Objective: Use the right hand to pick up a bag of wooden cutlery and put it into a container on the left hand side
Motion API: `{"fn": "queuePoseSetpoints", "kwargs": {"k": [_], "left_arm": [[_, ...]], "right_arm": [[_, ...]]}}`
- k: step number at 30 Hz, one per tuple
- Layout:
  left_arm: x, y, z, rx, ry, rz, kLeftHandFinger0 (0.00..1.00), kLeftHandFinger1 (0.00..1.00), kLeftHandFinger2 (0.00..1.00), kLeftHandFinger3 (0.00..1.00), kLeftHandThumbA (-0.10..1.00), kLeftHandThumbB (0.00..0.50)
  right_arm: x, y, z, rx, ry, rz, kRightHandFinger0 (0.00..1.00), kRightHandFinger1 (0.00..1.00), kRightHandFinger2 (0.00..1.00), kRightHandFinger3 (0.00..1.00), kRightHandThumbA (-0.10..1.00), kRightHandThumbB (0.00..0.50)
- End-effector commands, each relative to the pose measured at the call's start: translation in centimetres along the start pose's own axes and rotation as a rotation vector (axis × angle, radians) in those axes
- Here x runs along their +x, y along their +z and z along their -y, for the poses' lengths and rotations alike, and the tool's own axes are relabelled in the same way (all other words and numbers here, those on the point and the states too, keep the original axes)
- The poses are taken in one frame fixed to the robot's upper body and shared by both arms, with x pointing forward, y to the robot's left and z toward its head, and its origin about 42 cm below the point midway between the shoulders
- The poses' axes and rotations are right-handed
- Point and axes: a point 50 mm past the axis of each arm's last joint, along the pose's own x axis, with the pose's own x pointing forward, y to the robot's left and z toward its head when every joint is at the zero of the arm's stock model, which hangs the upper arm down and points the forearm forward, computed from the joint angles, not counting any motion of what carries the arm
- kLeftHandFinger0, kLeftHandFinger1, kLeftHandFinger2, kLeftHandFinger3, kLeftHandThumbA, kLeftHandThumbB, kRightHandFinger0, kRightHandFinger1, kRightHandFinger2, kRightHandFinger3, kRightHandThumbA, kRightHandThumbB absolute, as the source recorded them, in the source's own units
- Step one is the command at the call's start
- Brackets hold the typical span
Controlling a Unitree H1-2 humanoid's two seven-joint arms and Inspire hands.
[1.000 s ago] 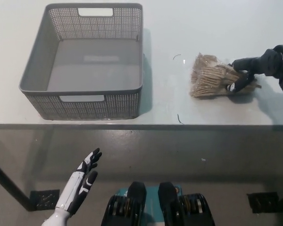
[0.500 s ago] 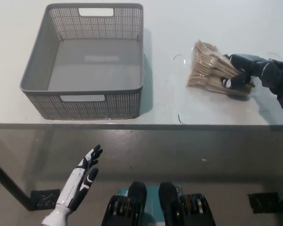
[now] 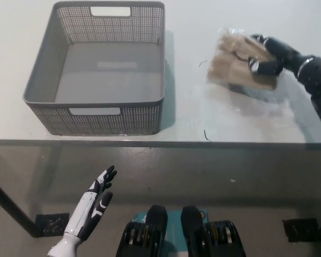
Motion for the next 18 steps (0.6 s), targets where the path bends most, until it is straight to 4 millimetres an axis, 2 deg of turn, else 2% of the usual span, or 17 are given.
{"fn": "queuePoseSetpoints", "kwargs": {"k": [1, 5, 10, 11, 15, 16, 18], "left_arm": [[-0.1, 0.3, -0.3, 0.019, -0.007, 0.041, 1.0, 1.0, 1.0, 1.0, 0.98, 0.34], [-0.3, 0.3, -0.2, 0.022, -0.011, 0.039, 1.0, 1.0, 1.0, 1.0, 0.99, 0.343], [-0.7, 0.2, 0.0, 0.022, -0.017, 0.033, 1.0, 1.0, 1.0, 1.0, 0.97, 0.331], [-0.7, 0.2, 0.0, 0.025, -0.017, 0.032, 1.0, 1.0, 1.0, 1.0, 0.97, 0.335], [-1.0, 0.1, -0.1, 0.032, -0.021, 0.03, 1.0, 1.0, 1.0, 1.0, 0.97, 0.324], [-1.1, 0.2, -0.1, 0.032, -0.025, 0.031, 1.0, 1.0, 1.0, 1.0, 0.96, 0.323], [-1.1, 0.1, 0.1, 0.038, -0.031, 0.031, 1.0, 1.0, 0.99, 1.0, 0.96, 0.322]], "right_arm": [[0.6, 7.5, 6.2, 0.105, -0.17, 0.167, 0.21, 0.69, 0.98, 0.96, -0.1, 0.137], [0.8, 8.9, 6.5, 0.134, -0.175, 0.2, 0.16, 0.64, 0.92, 0.95, -0.1, 0.131], [1.0, 11.0, 6.7, 0.131, -0.187, 0.237, 0.19, 0.64, 0.92, 0.91, -0.1, 0.151], [1.0, 11.7, 6.8, 0.151, -0.18, 0.255, 0.18, 0.62, 0.9, 0.87, -0.1, 0.159], [1.2, 13.8, 6.6, 0.216, -0.159, 0.299, 0.22, 0.66, 0.92, 0.87, -0.1, 0.156], [1.3, 14.7, 6.4, 0.206, -0.161, 0.321, 0.23, 0.66, 0.92, 0.83, -0.1, 0.16], [1.5, 16.2, 6.0, 0.222, -0.15, 0.339, 0.23, 0.61, 0.88, 0.81, -0.1, 0.142]]}}
